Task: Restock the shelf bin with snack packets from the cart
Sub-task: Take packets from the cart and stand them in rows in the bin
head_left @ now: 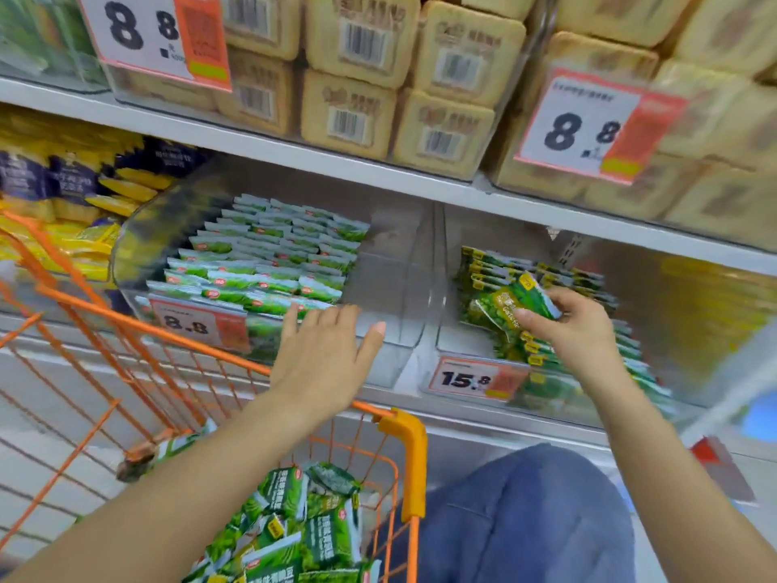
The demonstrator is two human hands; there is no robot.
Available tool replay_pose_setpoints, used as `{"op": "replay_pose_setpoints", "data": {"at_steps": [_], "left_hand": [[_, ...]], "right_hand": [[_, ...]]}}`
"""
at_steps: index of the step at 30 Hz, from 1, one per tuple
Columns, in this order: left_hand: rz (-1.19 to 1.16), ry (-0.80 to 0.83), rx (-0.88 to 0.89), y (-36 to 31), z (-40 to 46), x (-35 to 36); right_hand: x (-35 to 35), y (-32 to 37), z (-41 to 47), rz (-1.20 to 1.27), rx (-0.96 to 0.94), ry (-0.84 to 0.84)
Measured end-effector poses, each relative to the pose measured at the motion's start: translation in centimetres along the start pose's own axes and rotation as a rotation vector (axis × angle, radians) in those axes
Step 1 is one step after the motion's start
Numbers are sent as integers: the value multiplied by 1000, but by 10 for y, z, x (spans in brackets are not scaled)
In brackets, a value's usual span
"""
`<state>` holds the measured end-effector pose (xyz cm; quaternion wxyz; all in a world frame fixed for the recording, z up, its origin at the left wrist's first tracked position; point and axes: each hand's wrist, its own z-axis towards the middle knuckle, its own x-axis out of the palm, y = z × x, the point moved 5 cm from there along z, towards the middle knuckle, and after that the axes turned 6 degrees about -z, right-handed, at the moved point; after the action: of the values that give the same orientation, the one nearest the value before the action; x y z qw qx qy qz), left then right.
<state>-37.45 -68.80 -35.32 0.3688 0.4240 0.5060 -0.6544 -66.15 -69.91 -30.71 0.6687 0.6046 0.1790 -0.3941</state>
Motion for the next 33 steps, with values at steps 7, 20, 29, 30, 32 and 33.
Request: {"op": "replay_pose_setpoints", "data": {"at_steps": [7,20,29,30,32,33], "left_hand": [[1,-5,-7,-2,2,6],[-28,-14,2,-3,4,4],[-581,-190,185,29,-54,-54],[-551,-180,215,38,-67,-60],[-332,-97,266,53,-88,-64],[-162,31,262,61,-95,-57]], "right_hand": [[36,-5,61,-524,-35,252],[56,2,71,-850,-247,62],[61,134,-83,-67,-865,-99],[73,144,-101,-42,-926,-13],[98,166,-133,-117,-1088,190],[116,174,-148,-234,-1152,357]]}}
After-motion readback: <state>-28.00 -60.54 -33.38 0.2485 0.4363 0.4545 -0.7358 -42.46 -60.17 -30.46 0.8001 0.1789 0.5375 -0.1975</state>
